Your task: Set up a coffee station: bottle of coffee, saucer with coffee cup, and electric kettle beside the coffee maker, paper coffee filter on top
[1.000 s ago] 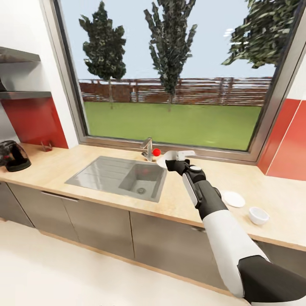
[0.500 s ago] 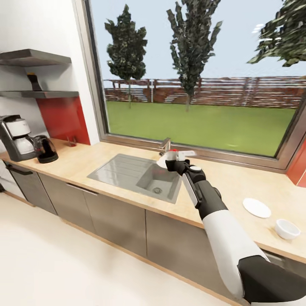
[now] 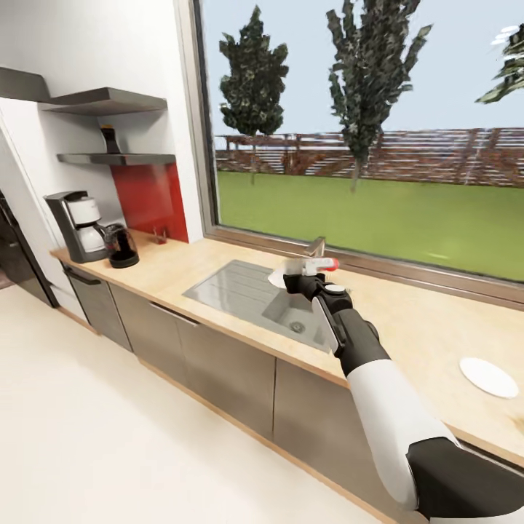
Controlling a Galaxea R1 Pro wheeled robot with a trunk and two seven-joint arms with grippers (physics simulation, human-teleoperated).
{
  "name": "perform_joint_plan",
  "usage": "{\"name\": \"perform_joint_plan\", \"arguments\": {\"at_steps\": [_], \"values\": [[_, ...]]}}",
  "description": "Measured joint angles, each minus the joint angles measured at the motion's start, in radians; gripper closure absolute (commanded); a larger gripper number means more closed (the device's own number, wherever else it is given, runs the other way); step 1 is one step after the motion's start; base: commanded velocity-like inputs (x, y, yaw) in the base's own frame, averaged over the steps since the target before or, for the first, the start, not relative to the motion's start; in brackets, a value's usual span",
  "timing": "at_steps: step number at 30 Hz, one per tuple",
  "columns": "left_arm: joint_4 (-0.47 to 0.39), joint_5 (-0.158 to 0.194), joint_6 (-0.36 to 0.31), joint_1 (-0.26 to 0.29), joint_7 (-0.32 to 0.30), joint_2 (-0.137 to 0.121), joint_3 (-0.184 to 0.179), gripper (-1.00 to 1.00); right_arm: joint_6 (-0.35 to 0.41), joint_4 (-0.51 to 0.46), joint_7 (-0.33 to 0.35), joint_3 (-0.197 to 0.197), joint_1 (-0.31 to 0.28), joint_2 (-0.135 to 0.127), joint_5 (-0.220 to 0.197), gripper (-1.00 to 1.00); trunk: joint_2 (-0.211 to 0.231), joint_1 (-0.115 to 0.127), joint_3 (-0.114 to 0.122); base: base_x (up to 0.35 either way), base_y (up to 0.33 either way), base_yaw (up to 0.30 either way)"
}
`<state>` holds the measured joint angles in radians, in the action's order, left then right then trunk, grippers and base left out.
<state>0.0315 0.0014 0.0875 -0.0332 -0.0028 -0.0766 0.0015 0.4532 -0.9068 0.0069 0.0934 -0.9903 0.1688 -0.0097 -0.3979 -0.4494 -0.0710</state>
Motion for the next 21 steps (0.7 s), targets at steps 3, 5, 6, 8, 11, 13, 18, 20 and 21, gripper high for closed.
{"name": "perform_joint_plan", "arguments": {"at_steps": [3,5,6,8,11,13,18,20,21], "values": [[0.0,0.0,0.0,0.0,0.0,0.0,0.0,-1.0,0.0,0.0,0.0,0.0,0.0,0.0,0.0,1.0,0.0,0.0,-0.002,0.0,0.0,0.275],[0.0,0.0,0.0,0.0,0.0,0.0,-0.001,-1.0,0.0,0.0,0.0,0.0,0.0,0.0,0.0,1.0,0.0,0.0,-0.003,0.0,0.0,0.275],[0.0,0.0,-0.001,0.0,0.0,0.0,-0.002,-1.0,0.0,0.0,0.0,0.0,0.0,0.0,0.0,1.0,0.0,0.0,-0.004,0.0,0.0,0.275],[0.0,0.0,-0.001,0.0,0.0,0.0,-0.003,-1.0,0.0,0.0,0.0,-0.001,0.0,0.0,0.0,1.0,0.0,0.0,-0.005,0.0,0.0,0.275],[0.0,0.0,-0.001,0.0,0.0,0.0,-0.003,-1.0,0.0,0.0,0.0,-0.001,0.0,0.0,-0.008,1.0,0.0,0.0,-0.007,0.0,0.0,0.275],[-0.001,0.0,-0.001,0.0,0.0,0.0,-0.003,-1.0,0.0,0.0,0.0,-0.001,0.0,0.0,-0.028,1.0,0.0,0.0,-0.009,0.0,0.0,0.275],[-0.001,0.0,-0.001,0.0,0.0,0.0,-0.002,-1.0,0.001,0.001,0.001,-0.002,0.0,-0.001,-0.049,1.0,0.0,0.0,-0.012,0.0,0.0,0.275],[-0.001,0.0,0.0,0.0,0.0,0.0,-0.001,-1.0,0.001,0.001,0.001,-0.002,0.0,-0.001,-0.05,1.0,0.0,0.0,-0.013,0.0,0.0,0.275],[-0.001,0.0,0.0,0.0,0.0,0.0,-0.001,-1.0,0.001,0.001,0.001,-0.002,0.0,-0.001,-0.051,1.0,0.0,0.0,-0.014,0.0,0.0,0.275]]}}
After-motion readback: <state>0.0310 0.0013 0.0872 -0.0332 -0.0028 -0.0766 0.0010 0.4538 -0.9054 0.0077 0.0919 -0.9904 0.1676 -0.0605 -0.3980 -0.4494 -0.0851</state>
